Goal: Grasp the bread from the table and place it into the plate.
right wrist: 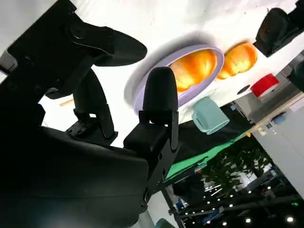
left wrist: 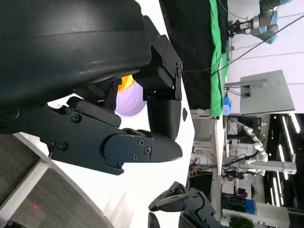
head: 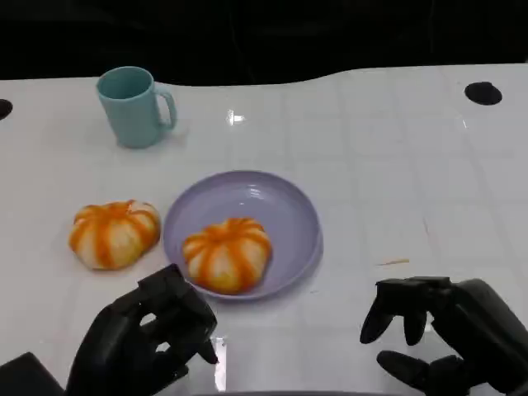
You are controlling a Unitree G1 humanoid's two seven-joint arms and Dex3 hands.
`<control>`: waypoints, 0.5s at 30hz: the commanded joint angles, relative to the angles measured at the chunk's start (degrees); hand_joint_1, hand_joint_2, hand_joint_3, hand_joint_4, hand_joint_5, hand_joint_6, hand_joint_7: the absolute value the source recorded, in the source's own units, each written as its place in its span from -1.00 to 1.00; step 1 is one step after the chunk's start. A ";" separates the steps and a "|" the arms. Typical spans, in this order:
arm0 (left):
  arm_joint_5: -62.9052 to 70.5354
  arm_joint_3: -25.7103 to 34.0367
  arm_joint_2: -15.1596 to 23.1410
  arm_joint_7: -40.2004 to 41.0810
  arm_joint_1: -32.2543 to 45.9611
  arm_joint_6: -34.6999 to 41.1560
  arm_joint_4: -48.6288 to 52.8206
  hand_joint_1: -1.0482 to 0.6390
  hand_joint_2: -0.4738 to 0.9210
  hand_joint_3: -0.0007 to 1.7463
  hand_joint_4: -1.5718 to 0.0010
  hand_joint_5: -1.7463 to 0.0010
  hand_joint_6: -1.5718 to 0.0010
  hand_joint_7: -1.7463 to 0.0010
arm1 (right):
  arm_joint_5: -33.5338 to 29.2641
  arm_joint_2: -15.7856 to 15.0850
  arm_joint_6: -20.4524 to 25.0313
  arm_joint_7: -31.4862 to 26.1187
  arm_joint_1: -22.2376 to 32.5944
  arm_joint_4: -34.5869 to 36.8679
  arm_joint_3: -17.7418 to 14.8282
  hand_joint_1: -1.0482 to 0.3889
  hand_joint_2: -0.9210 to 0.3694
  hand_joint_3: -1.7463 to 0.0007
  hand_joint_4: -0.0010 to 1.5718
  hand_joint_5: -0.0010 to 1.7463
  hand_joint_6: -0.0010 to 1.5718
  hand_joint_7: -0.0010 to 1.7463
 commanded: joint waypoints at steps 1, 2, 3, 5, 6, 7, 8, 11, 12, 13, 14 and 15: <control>-0.15 0.63 0.67 -0.01 -0.04 -0.83 0.32 -0.41 1.00 -0.63 0.18 -1.00 0.26 -0.75 | -0.35 -0.80 -0.98 -1.39 -0.47 1.29 -0.52 0.24 0.06 -0.25 0.07 0.80 -0.02 0.43; -0.27 0.71 0.69 -0.07 -0.02 -0.84 0.35 -0.41 1.00 -0.63 0.17 -1.00 0.26 -0.75 | -0.43 -0.78 -1.03 -1.52 -0.50 1.43 -0.48 0.24 0.06 -0.25 0.07 0.79 -0.02 0.42; -0.37 0.77 0.70 -0.13 -0.01 -0.83 0.38 -0.41 1.00 -0.63 0.17 -1.00 0.25 -0.75 | -0.50 -0.77 -1.07 -1.61 -0.52 1.51 -0.46 0.24 0.06 -0.25 0.07 0.79 -0.02 0.42; -0.47 0.84 0.76 -0.20 0.11 -0.69 0.22 -0.41 1.00 -0.63 0.17 -1.00 0.25 -0.75 | -0.64 -0.69 -0.87 -1.68 -0.46 1.38 -0.43 0.24 0.06 -0.25 0.07 0.79 -0.01 0.41; -0.38 0.85 0.77 -0.19 0.15 -0.72 0.16 -0.41 1.00 -0.63 0.18 -1.00 0.25 -0.74 | -0.70 -0.68 -0.80 -1.70 -0.45 1.35 -0.44 0.24 0.06 -0.25 0.07 0.78 -0.01 0.41; -0.45 0.86 0.80 -0.23 0.23 -0.52 0.00 -0.41 1.00 -0.63 0.18 -1.00 0.26 -0.74 | -0.72 -0.65 -0.74 -1.70 -0.40 1.26 -0.44 0.24 0.06 -0.25 0.07 0.78 0.00 0.40; -0.51 0.87 0.83 -0.27 0.27 -0.37 -0.11 -0.41 1.00 -0.63 0.18 -1.00 0.26 -0.74 | -0.73 -0.63 -0.72 -1.71 -0.37 1.22 -0.44 0.23 0.06 -0.25 0.07 0.78 0.00 0.40; -0.83 0.92 0.85 -0.47 0.34 -0.16 -0.24 -0.41 1.00 -0.64 0.18 -1.00 0.26 -0.74 | -0.49 -0.67 -1.30 -1.79 -0.45 1.47 -0.39 0.24 0.07 -0.26 0.08 0.77 0.01 0.38; -1.02 0.96 0.88 -0.64 0.35 -0.22 -0.24 -0.41 1.00 -0.64 0.18 -1.00 0.26 -0.74 | -0.56 -0.74 -1.69 -1.91 -0.56 1.68 -0.35 0.25 0.08 -0.27 0.08 0.76 0.02 0.38; -1.15 0.98 0.91 -0.76 0.35 -0.27 -0.24 -0.41 1.00 -0.64 0.18 -1.00 0.26 -0.73 | -0.64 -0.79 -1.98 -2.00 -0.64 1.84 -0.34 0.24 0.08 -0.29 0.09 0.75 0.03 0.37; -1.22 1.01 0.95 -0.85 0.33 -0.40 -0.19 -0.41 1.00 -0.64 0.18 -1.00 0.27 -0.73 | -0.58 -0.79 -2.12 -1.98 -0.68 1.98 -0.36 0.24 0.08 -0.30 0.09 0.75 0.04 0.36; -1.25 1.05 1.01 -0.90 0.33 -0.52 -0.13 -0.41 1.00 -0.64 0.18 -1.00 0.27 -0.73 | -0.54 -0.77 -2.23 -2.02 -0.73 2.12 -0.37 0.23 0.08 -0.30 0.09 0.74 0.04 0.35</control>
